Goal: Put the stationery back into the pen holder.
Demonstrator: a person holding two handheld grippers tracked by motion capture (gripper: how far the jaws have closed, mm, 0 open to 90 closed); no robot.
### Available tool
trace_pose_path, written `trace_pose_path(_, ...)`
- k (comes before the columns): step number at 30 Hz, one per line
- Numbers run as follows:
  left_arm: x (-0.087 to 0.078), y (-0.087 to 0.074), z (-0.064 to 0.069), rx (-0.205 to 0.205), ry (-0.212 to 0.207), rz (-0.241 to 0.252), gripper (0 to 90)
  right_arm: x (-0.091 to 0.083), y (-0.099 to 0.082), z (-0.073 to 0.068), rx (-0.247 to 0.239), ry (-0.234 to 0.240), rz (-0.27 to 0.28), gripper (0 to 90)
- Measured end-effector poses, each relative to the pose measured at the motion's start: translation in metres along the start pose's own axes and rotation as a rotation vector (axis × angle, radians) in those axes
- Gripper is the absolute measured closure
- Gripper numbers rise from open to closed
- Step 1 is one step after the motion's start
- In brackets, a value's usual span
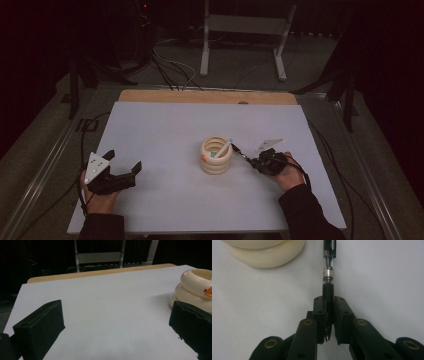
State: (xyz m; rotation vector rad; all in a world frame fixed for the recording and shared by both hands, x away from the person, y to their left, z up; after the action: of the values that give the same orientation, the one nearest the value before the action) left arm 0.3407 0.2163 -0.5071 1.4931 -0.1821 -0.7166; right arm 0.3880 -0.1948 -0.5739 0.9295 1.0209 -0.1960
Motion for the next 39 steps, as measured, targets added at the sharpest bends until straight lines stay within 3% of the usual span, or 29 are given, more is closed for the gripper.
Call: trace_pose_path(39, 0.001, -0.001, 0.0, -0.001, 0.002, -0.005, 0.1, -0.025, 0.016, 0.013, 0.074, -0.02, 0.068, 81.4)
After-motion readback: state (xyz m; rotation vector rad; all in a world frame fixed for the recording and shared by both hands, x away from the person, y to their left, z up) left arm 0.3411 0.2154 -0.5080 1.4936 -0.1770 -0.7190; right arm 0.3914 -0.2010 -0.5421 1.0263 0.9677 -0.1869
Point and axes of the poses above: each handheld gripper's, and its own axes: x roughly forward along the jaws, y roughly out of its top, z roughly to its right, the point moved 10 cm from there along x, roughly forward along the jaws, and after that the axes turned 10 degrees about -y, right-handed, at the moved point
